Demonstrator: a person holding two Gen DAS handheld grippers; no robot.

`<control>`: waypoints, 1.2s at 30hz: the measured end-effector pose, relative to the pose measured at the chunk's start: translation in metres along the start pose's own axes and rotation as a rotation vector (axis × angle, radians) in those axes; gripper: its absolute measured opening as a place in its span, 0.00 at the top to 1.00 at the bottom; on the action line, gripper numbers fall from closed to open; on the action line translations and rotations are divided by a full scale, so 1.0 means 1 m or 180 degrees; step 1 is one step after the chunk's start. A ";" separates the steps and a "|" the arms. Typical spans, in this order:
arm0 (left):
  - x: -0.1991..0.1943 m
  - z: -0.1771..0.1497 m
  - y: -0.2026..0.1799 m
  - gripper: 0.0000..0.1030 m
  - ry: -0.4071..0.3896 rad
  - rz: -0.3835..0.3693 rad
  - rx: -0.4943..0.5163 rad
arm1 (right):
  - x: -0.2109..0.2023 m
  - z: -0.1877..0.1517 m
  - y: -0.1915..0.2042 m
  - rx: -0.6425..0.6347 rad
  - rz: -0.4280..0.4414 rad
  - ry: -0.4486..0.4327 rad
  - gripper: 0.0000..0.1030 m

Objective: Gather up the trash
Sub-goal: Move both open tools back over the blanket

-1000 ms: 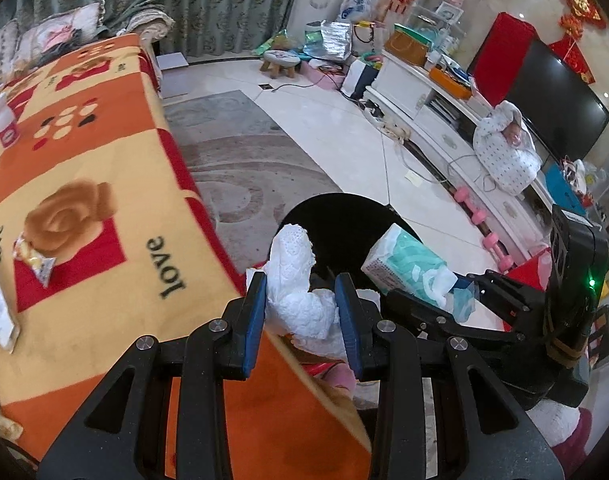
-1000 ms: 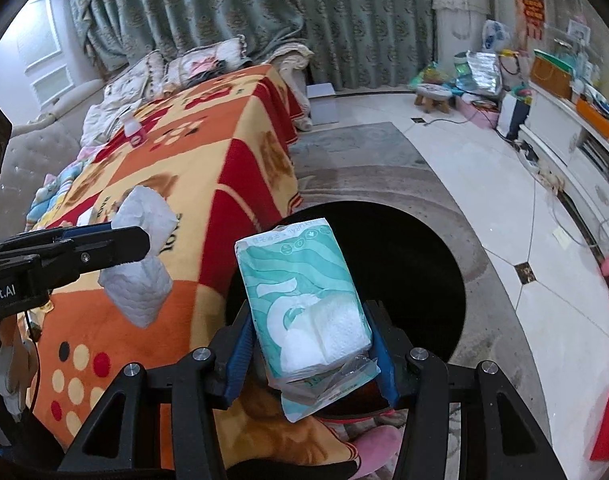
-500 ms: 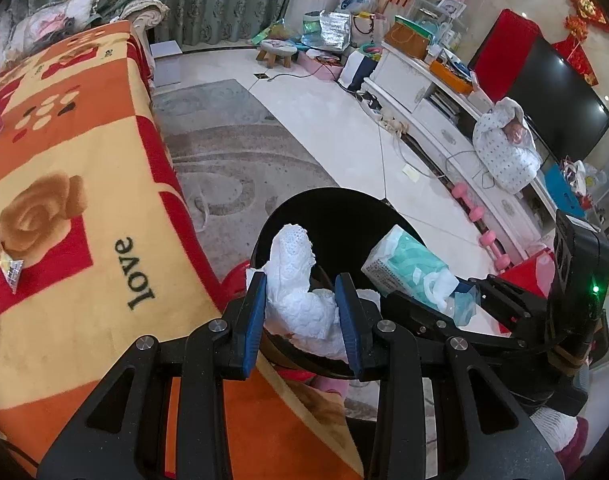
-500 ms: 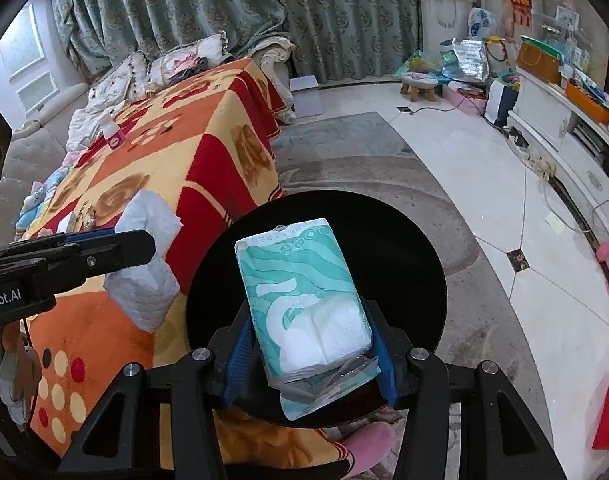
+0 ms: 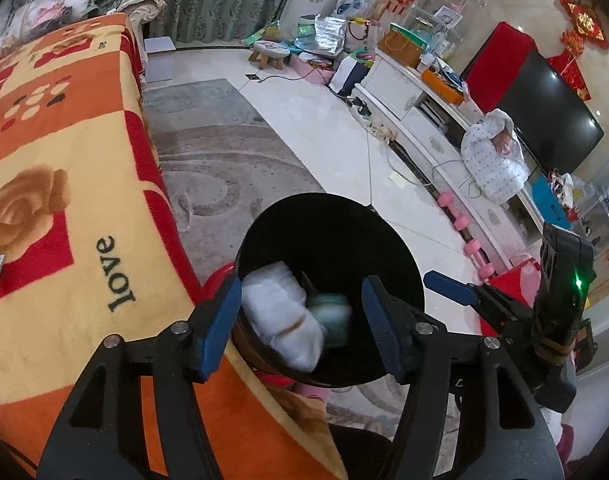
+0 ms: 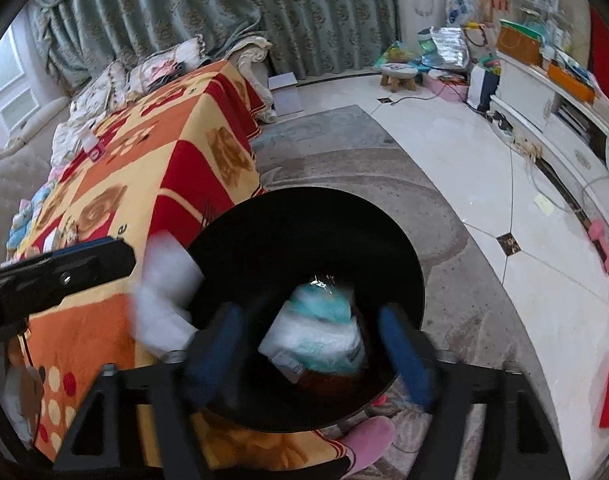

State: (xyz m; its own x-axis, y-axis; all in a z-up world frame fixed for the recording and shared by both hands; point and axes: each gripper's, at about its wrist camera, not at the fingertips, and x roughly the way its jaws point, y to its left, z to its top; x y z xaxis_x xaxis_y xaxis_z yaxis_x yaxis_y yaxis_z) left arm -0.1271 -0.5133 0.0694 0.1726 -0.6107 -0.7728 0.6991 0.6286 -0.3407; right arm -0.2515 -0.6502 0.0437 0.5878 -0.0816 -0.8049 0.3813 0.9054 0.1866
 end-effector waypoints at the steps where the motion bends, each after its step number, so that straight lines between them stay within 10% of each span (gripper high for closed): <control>1: -0.001 -0.001 0.000 0.40 0.0001 0.0020 0.0008 | -0.001 0.000 0.000 0.0009 0.0001 -0.0002 0.26; 20: -0.060 -0.040 0.044 0.40 -0.0140 0.0612 -0.0057 | -0.004 -0.007 0.054 -0.0259 0.0160 0.0043 0.26; 36: -0.157 -0.133 0.138 0.40 -0.0180 0.1128 -0.0730 | 0.011 -0.021 0.183 -0.0884 0.0755 0.0232 0.26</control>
State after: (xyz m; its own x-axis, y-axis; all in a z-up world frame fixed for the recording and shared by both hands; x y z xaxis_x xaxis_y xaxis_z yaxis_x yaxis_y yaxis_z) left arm -0.1498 -0.2666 0.0724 0.4167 -0.3591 -0.8351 0.4183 0.8914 -0.1745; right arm -0.1905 -0.4766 0.0568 0.5804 0.1648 -0.7974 0.0267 0.9749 0.2209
